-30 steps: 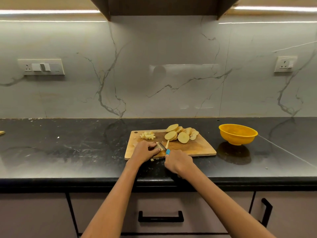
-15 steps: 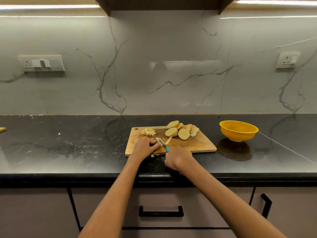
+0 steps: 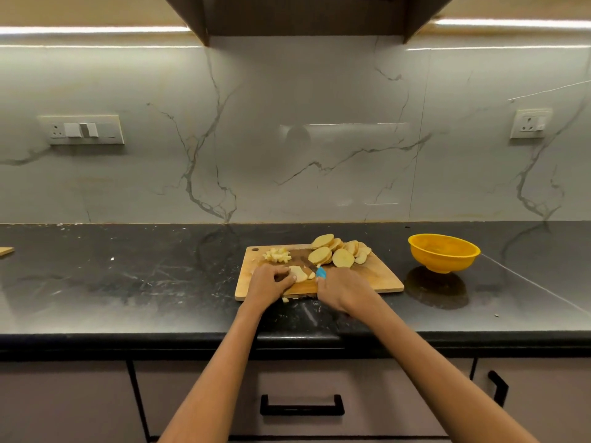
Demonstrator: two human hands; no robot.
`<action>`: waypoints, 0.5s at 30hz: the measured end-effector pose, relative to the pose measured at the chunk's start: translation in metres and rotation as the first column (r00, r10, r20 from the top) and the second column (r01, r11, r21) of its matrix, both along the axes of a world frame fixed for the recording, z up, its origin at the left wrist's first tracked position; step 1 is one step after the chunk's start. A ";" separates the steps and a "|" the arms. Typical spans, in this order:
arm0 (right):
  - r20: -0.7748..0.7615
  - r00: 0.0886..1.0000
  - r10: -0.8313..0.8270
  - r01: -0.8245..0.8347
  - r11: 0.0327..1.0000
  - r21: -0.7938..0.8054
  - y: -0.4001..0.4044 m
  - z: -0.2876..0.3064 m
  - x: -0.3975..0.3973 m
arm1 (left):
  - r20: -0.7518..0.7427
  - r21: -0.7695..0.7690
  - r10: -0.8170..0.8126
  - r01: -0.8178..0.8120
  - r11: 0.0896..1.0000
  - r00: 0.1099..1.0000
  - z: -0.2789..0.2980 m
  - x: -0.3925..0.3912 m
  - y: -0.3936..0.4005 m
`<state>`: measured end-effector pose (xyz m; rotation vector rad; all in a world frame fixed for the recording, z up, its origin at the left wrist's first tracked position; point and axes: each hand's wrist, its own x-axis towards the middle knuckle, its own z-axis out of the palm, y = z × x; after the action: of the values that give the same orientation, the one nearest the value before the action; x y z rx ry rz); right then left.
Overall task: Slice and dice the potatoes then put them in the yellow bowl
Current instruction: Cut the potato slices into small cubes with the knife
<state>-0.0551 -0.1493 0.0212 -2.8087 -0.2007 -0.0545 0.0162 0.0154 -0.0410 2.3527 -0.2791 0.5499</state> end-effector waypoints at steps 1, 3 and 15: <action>0.000 1.000 -0.003 0.003 1.000 0.018 0.005 -0.007 0.005 | 0.001 0.004 -0.004 0.004 1.000 1.000 -0.001 0.001 0.000; -0.004 1.000 -0.014 0.014 0.999 0.040 0.014 -0.016 0.011 | 0.002 0.026 -0.017 0.017 1.000 1.000 -0.002 0.003 0.001; -0.172 0.985 0.012 -0.016 1.000 -0.023 0.029 -0.001 0.018 | -0.079 0.064 -0.051 0.056 0.996 0.996 0.004 0.007 0.002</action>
<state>-0.0373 -0.1201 0.0207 -2.8168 -0.1814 0.1943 0.0231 0.0179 -0.0371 2.4170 -0.3285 0.4293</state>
